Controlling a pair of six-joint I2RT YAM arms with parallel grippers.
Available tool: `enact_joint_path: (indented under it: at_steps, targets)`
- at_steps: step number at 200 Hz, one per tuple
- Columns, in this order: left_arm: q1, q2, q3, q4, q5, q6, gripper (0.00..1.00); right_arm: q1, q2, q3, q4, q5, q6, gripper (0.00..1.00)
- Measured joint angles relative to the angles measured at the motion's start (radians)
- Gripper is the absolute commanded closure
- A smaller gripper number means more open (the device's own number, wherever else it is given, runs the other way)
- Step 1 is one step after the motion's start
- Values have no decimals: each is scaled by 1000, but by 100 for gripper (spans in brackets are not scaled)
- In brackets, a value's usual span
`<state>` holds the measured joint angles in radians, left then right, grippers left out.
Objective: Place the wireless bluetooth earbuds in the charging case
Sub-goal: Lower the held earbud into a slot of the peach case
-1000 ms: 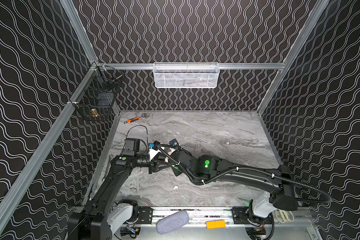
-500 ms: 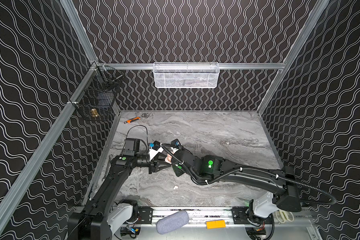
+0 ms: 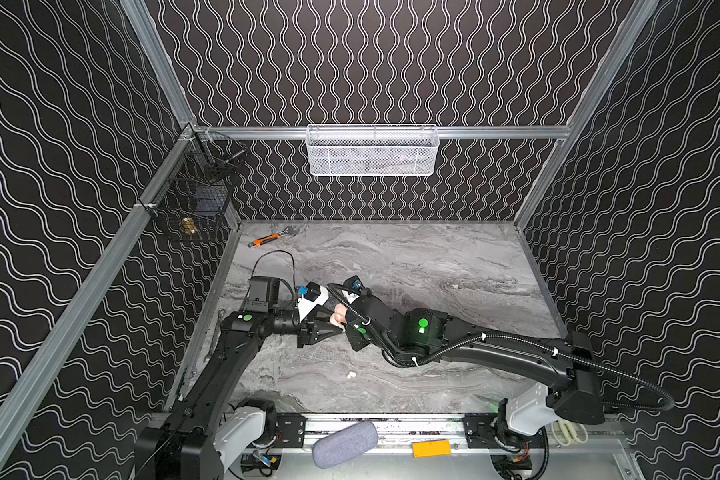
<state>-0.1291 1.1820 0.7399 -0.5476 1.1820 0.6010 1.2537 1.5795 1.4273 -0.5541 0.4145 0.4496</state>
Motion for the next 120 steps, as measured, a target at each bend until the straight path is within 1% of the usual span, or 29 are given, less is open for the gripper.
enact_joint_path:
  at_steps: [120]
  targets:
    - [0,0,0,0,0,0,97,-5,-9,-19,14,-35,13,81]
